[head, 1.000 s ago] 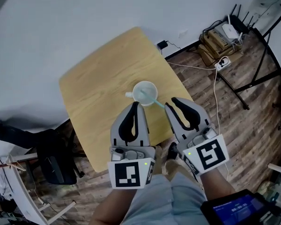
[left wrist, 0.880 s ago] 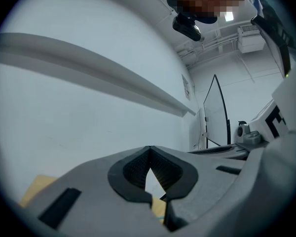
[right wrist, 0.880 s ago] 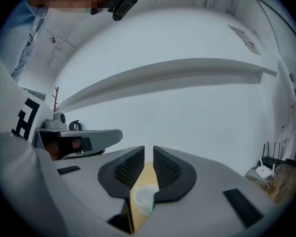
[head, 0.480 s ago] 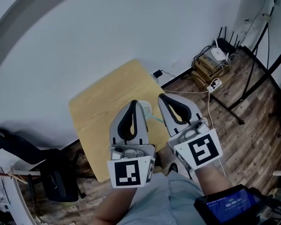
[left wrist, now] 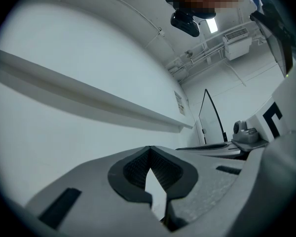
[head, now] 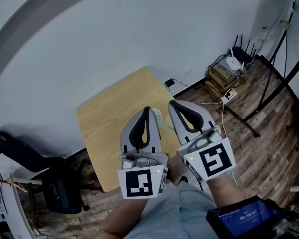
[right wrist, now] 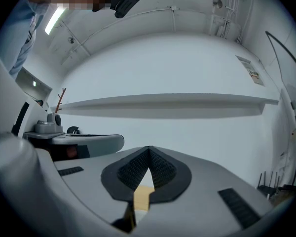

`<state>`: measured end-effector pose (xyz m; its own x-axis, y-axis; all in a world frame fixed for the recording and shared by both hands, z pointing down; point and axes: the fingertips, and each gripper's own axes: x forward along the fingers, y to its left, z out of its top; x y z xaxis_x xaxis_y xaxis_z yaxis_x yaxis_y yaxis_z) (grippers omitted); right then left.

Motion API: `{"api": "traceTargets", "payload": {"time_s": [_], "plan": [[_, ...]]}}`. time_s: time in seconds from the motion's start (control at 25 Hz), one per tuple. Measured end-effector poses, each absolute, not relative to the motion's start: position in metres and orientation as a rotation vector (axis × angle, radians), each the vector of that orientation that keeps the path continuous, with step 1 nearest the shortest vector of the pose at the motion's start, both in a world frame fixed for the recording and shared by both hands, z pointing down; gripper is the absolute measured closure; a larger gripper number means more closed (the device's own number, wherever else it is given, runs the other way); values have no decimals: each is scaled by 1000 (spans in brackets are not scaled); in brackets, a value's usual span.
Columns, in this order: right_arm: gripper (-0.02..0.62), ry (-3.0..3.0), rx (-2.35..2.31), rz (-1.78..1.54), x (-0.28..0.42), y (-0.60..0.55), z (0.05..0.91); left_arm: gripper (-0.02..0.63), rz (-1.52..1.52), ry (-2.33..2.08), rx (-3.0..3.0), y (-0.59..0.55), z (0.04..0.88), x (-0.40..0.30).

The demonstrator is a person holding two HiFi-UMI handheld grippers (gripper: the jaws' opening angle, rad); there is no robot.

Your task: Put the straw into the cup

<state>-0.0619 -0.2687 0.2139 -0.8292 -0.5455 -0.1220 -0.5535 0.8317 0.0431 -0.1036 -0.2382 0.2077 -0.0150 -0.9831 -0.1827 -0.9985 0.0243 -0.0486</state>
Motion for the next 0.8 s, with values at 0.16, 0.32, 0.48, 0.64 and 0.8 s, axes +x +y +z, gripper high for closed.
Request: {"api": "traceTargets", "payload": {"time_s": [0.16,0.32,0.48,0.64,0.8], "plan": [[597,2911,-864,108,-62,-267,215,609,143,2131,-2074,-236,208,-105],[597,2914,-854,103,-62,-268,216,609,154,2143,-2068,-238,206,-105],[597,2919,-846,100,-62,-270,218,609,133,2137,-2065,-239,209,-105],[597,2924,-844,114,-63,-271,219,609,134,2138,-2065,-240,209,-105],[597,2920,-841,97,-69,-272,219,609,136,2137,-2065,-242,210,-109]]}}
